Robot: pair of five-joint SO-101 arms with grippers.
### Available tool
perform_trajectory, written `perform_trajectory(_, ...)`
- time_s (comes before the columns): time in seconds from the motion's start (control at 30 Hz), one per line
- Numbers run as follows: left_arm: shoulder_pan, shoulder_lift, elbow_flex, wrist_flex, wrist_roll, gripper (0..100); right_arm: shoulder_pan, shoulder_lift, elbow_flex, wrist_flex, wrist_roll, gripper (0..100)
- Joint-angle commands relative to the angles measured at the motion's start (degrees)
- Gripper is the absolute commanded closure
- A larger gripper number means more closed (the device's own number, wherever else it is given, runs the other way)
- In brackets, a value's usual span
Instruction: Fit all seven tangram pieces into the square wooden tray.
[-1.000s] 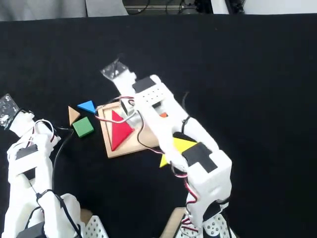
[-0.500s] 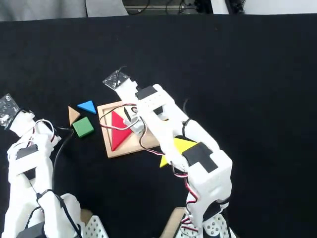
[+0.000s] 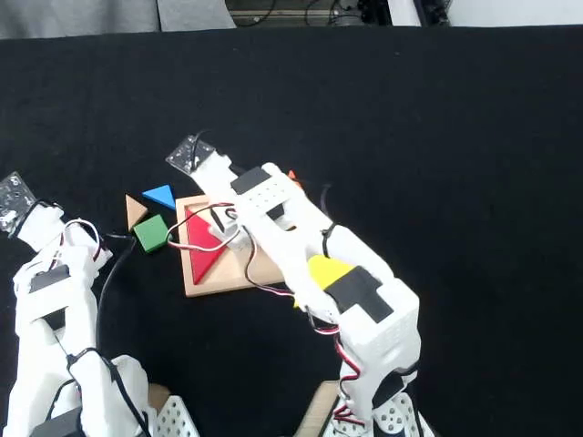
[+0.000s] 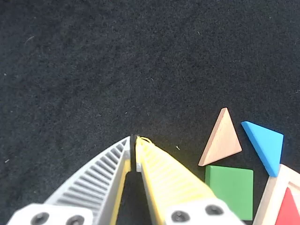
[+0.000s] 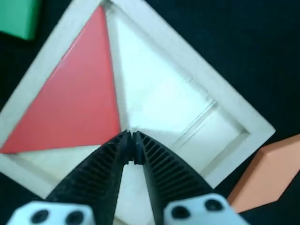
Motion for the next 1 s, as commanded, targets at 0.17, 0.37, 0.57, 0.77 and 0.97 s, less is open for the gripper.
perform_trajectory(0.17,0.84,-0.62,-3.65,-0.88,-0.18,97,-2.55,-3.74,-0.31,-2.37,0.00,98.7)
perform_trajectory(0.37,0.92,-0.62,-3.65,-0.88,-0.18,97,4.84,-10.51,-1.54,3.43,0.00,98.7)
perform_trajectory(0.57,2.15,-0.62,-3.47,-0.88,-0.18,97,9.23,-17.80,4.62,4.04,-8.00,98.1)
perform_trajectory(0.77,2.77,-0.62,-3.47,-0.88,-0.18,97,10.02,-14.46,5.76,2.99,-10.64,82.2)
perform_trajectory(0.97,2.77,-0.53,-3.56,-0.88,-0.18,97,10.11,-4.79,0.13,3.16,-11.25,82.2)
